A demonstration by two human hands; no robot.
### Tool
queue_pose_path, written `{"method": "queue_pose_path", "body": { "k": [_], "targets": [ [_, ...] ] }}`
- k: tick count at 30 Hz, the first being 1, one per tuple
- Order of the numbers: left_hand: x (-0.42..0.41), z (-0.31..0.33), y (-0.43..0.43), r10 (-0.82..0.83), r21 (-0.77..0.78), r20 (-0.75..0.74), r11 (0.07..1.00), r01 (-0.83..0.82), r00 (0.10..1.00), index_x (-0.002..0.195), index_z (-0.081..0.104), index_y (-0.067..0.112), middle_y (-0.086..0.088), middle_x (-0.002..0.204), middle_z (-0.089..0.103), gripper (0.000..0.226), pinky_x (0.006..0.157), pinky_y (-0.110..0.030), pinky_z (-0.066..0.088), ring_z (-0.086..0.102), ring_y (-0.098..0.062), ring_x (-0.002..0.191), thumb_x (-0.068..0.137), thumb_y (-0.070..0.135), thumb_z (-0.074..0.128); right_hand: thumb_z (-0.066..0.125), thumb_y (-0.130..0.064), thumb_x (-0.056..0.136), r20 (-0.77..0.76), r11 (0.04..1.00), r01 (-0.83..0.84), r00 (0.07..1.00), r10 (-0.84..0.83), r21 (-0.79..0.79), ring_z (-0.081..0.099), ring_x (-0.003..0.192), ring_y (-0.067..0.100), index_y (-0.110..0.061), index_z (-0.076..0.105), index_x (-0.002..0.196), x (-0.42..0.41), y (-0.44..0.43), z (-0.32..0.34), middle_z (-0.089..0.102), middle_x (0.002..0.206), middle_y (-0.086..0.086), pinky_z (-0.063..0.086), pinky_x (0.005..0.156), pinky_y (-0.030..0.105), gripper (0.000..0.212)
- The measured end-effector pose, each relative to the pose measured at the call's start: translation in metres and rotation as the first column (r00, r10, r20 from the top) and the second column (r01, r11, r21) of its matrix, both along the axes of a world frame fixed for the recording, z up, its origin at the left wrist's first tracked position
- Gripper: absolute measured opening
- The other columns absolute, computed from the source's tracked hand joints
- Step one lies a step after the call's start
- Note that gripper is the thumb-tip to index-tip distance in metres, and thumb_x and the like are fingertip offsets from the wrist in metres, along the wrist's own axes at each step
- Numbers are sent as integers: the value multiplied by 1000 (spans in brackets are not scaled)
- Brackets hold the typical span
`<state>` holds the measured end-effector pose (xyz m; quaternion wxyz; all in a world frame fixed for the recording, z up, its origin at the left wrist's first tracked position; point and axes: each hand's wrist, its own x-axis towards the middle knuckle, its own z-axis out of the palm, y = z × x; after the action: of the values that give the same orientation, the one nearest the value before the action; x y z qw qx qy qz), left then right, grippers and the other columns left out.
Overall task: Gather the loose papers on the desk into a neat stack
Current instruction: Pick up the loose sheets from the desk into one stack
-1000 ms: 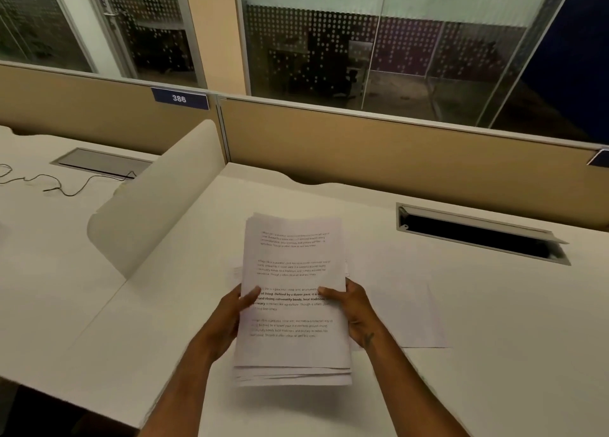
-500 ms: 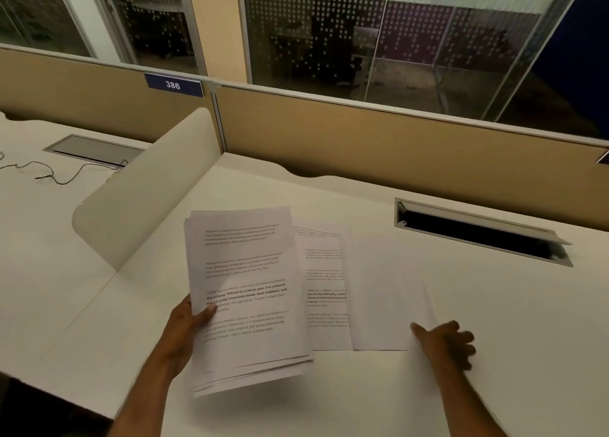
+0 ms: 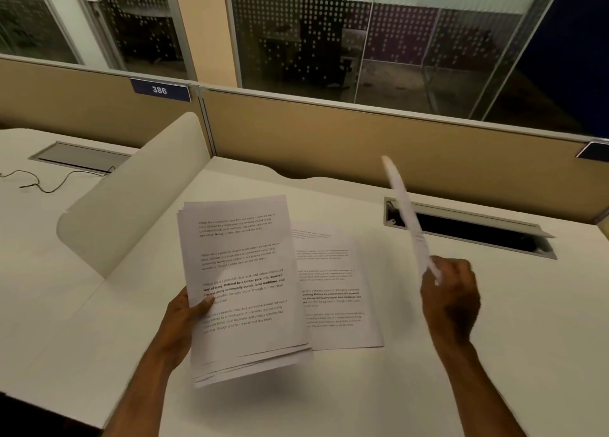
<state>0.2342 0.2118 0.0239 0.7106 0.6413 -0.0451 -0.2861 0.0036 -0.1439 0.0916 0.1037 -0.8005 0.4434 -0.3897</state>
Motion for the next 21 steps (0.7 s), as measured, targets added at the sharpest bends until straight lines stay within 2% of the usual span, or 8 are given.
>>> {"method": "queue_pose_path", "body": {
  "k": [2,6,10,11,12,15,17,21],
  "targets": [
    [0,-2,-3,6,-2,-6,1000,-6,1000,124,61,24,-17,115,75,42,78,-56,62,74,-42,96,85,15,72,69,-1,83,-150,993,-120,981,120,5,66,79,40,-3,72,105,3,14,-10,67,96,20,58,60,40,23],
    [-6,-1,-8,-1,1,-20,1000,1,1000,125,61,22,-17,115,75,42,77,-54,63,74,-42,96,85,12,71,46,-16,97,-345,826,-41,896,278,562,60,101,36,-14,58,118,10,32,-53,58,115,15,46,78,39,24],
    [-9,-3,-7,-1,13,-35,1000,1,999,132,57,18,-18,117,75,48,77,-54,63,73,-43,98,87,11,72,79,2,67,-429,821,-132,801,419,555,67,54,32,-4,64,72,2,47,-105,62,78,15,53,42,33,16],
    [-9,-3,-7,-2,16,-34,1000,2,999,133,57,18,-18,117,75,50,77,-54,63,73,-43,98,86,11,73,75,-13,77,-498,826,-141,738,455,546,69,62,31,-5,68,76,0,52,-107,63,84,12,54,49,34,11],
    [-10,-3,-7,-1,17,-35,1000,1,999,133,57,17,-18,117,75,47,77,-54,63,73,-43,98,88,9,70,63,-37,89,-541,819,-148,683,490,554,72,80,30,-8,71,91,0,53,-111,64,97,9,55,63,33,30],
    [-10,-3,-6,10,22,-37,1000,-9,999,129,59,18,-16,114,76,38,74,-51,64,74,-40,95,94,3,59,36,-82,82,-421,756,28,844,333,654,67,106,28,-18,71,117,1,30,-108,68,118,5,48,80,31,80],
    [-10,-2,-5,18,28,-42,999,-17,999,128,59,18,-15,113,76,37,74,-50,64,75,-38,94,95,3,58,36,-76,87,-330,757,112,933,143,643,64,110,33,-18,68,123,-2,1,-104,66,123,11,53,88,38,76],
    [-10,1,-4,28,27,-42,999,-27,999,127,60,20,-16,114,76,37,74,-51,64,76,-38,94,93,4,62,66,-54,84,-537,767,311,842,51,561,49,121,41,-7,45,139,-12,-52,-107,50,132,22,47,98,55,75]
  ]
}}
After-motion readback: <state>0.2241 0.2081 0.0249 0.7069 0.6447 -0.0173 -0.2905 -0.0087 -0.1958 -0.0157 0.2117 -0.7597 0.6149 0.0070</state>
